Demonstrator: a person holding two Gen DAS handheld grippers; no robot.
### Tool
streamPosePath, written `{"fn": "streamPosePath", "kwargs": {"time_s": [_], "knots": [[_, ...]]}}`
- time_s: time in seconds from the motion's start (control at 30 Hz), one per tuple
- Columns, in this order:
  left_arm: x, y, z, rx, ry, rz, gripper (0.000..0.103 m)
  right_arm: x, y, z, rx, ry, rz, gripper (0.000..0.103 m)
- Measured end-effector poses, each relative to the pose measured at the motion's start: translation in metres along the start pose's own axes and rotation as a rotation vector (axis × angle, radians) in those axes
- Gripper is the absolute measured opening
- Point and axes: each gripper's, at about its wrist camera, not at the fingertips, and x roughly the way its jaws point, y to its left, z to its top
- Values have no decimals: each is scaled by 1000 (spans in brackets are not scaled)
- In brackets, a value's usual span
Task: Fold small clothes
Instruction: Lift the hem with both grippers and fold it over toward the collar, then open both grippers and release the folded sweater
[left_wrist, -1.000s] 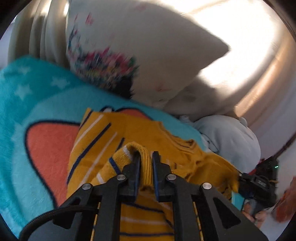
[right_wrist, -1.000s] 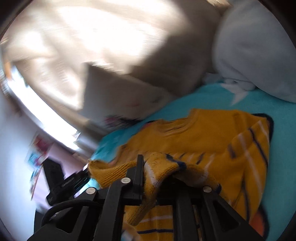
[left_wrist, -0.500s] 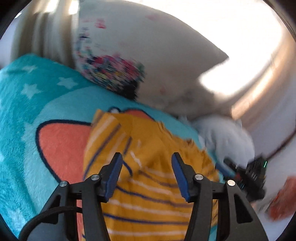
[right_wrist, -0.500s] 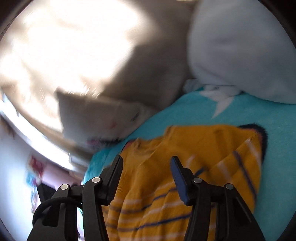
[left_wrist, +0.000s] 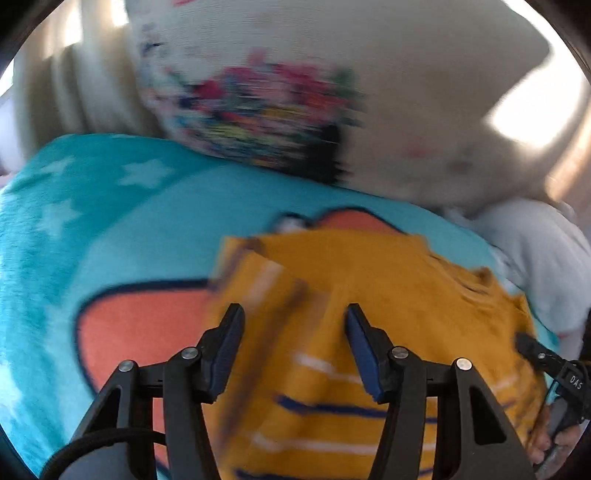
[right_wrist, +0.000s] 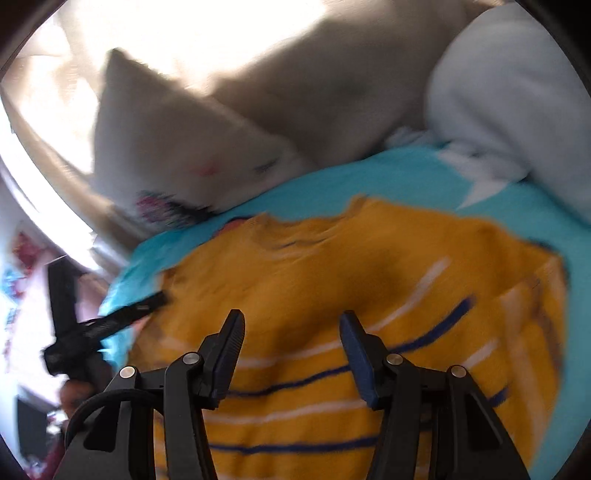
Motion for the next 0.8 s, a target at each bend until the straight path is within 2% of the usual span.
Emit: {"fn": "streamPosePath", "kwargs": {"time_s": [0.07, 0.17, 0.3, 0.4, 0.5, 0.63, 0.7, 0.73, 0.77, 0.8], "knots": [[-2, 21, 2, -50, 8, 30, 56, 5, -13, 2, 18, -14, -76, 58], [-26, 50, -8, -127, 9, -48, 56, -8, -23, 1, 62, -42, -48, 58], [-70, 64, -36, -125, -7, -119, 62, -50, -27, -16, 47, -82, -14, 59], [-90, 64, -64, -130, 12, -174, 67, -89, -41, -42, 58, -102, 21, 62], [-100, 63, -96, -139, 57, -253, 71, -118, -54, -69, 64, -110, 19, 64], [-85, 47, -115, -112, 104, -279, 72, -133, -63, -106, 78, -115, -37, 64], [-87, 37, -120, -80, 77, -286, 74, -139, -69, -119, 88, -117, -34, 66], [-84, 30, -120, -58, 93, -319, 74, -137, -71, -124, 99, -106, -17, 68], [-82, 25, -121, -44, 107, -340, 66, -134, -72, -128, 112, -94, -4, 68], [-82, 20, -122, -24, 111, -320, 56, -129, -72, -132, 126, -81, 9, 68]]}}
